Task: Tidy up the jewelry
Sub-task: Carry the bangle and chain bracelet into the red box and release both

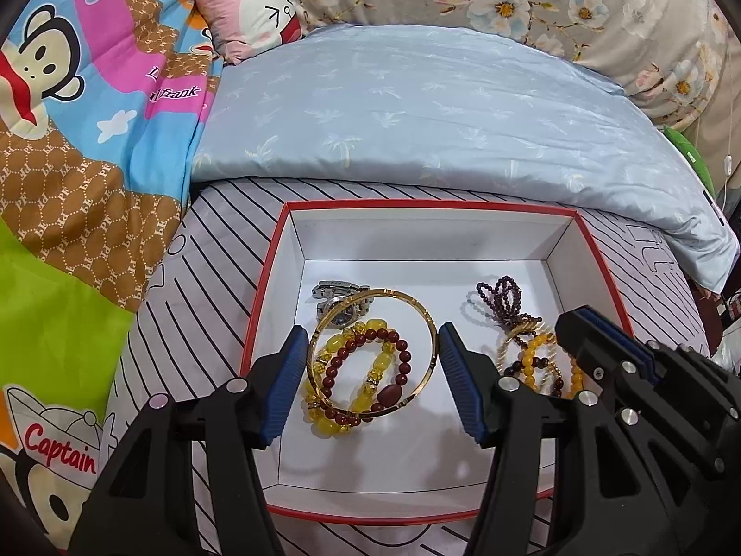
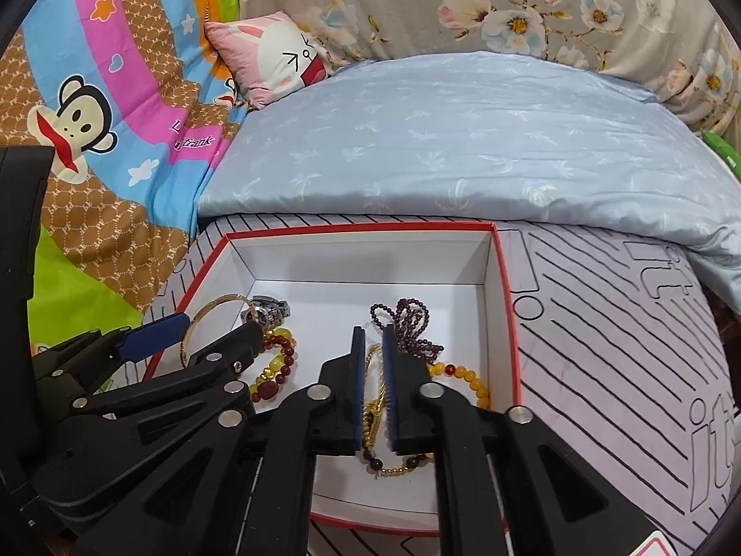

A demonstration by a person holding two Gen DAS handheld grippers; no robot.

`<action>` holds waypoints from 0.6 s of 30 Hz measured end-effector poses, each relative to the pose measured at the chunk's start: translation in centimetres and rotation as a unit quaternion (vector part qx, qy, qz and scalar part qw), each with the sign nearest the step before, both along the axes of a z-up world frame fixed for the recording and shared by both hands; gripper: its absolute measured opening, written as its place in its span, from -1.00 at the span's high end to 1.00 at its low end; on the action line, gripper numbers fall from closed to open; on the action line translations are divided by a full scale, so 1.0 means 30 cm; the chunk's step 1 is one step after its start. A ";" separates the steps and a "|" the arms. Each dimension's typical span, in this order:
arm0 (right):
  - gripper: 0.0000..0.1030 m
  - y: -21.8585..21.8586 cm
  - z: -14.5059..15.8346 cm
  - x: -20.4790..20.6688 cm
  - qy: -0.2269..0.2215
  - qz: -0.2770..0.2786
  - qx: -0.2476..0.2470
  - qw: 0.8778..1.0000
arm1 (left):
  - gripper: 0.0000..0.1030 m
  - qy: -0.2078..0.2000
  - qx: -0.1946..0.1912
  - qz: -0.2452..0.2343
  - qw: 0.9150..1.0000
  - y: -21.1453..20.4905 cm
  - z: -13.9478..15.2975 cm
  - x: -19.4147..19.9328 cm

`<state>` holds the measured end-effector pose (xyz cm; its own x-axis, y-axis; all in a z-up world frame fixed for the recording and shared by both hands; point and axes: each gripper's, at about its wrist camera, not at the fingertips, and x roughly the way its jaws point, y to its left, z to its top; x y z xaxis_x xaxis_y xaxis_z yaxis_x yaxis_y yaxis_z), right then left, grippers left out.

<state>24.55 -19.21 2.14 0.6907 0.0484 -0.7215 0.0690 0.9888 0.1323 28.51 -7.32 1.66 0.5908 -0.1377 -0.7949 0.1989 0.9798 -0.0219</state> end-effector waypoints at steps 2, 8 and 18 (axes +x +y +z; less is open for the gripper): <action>0.67 0.001 0.007 -0.006 -0.002 -0.006 -0.004 1.000 | -0.11 -0.001 0.008 0.002 1.000 -0.002 -0.002 -0.002; 0.50 -0.007 0.027 -0.026 -0.008 -0.014 -0.003 1.000 | -0.22 -0.003 0.010 0.013 1.000 0.013 0.014 -0.014; 0.47 -0.002 0.082 -0.100 -0.022 -0.016 0.000 1.000 | -0.22 -0.016 0.004 0.009 1.000 0.022 0.070 -0.080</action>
<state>21.55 -19.28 4.60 0.7224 0.0256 -0.6910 0.0957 0.9860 0.1366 26.09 -6.68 3.75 0.6179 -0.1204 -0.7770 0.1824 0.9832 -0.0073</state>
